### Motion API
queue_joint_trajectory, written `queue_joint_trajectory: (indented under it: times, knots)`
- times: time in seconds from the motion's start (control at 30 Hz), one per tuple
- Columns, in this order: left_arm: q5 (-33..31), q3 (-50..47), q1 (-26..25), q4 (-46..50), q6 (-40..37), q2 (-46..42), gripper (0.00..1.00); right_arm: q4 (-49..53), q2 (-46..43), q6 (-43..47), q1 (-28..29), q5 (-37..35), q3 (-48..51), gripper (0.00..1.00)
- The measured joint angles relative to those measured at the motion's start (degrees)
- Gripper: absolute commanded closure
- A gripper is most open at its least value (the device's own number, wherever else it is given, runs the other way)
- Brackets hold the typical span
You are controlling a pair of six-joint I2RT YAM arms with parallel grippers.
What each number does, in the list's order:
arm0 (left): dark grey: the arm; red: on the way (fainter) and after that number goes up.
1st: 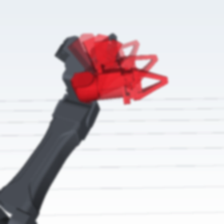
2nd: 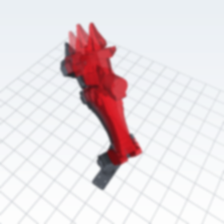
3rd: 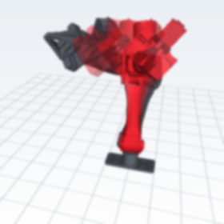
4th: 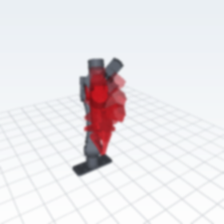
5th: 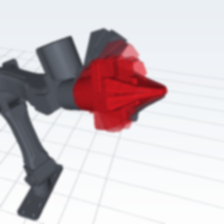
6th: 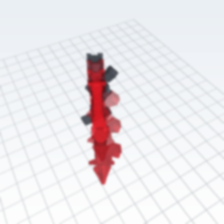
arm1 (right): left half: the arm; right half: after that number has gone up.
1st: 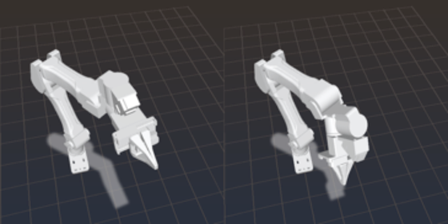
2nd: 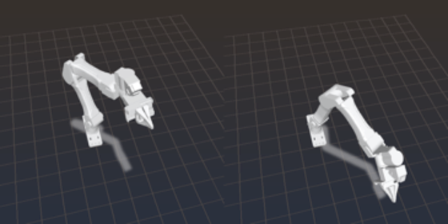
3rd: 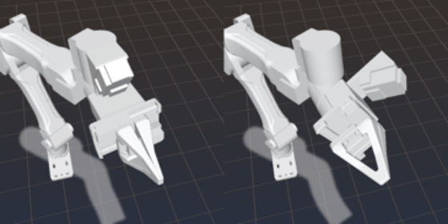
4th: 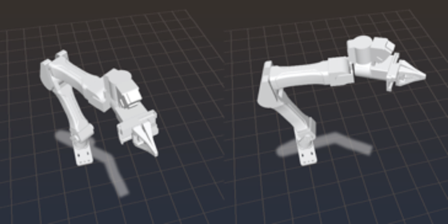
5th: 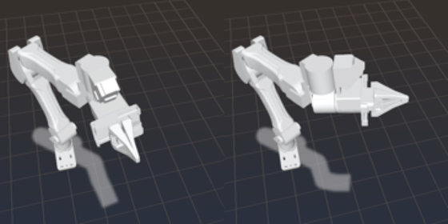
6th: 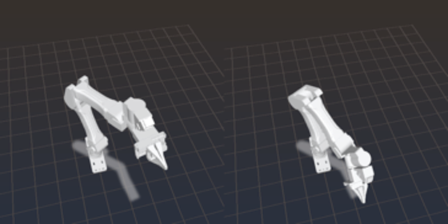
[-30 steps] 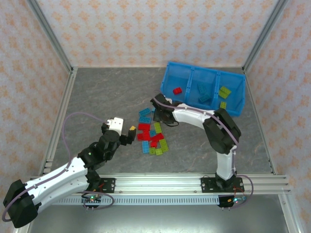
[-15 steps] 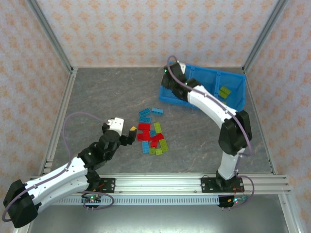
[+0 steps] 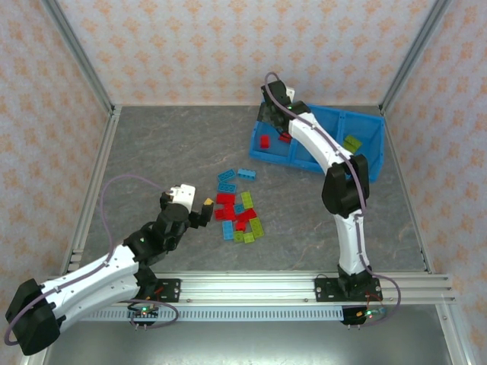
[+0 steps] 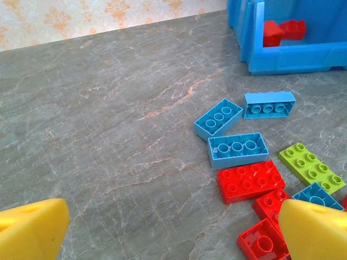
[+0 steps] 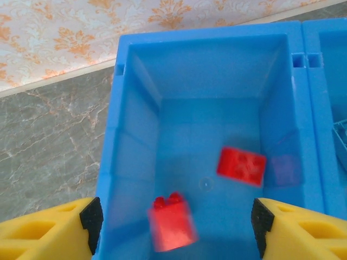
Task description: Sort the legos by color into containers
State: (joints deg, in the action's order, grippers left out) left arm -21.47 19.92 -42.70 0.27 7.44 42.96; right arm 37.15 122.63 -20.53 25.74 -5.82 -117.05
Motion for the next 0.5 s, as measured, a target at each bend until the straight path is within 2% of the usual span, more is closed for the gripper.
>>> queue_joint_trajectory:
  times: [0.1,0.23,0.33,0.5]
  knots:
    - [0.0,0.3,0.0,0.0,0.0,1.0,0.0,-2.5,-10.7,-0.3,0.8,1.3,12.4,0.22]
    - [0.4,2.4,0.1,0.4,1.9,4.3,0.0,-7.8,-34.1,-0.4,5.4,3.3,34.7,0.18]
    - [2.8,6.9,0.6,2.7,6.1,9.4,0.0,-10.1,-49.0,-0.4,10.0,6.6,44.9,0.16]
    - [9.3,22.2,1.2,9.6,12.0,23.2,0.11,-9.0,-59.8,-0.5,11.9,13.5,54.9,0.08]
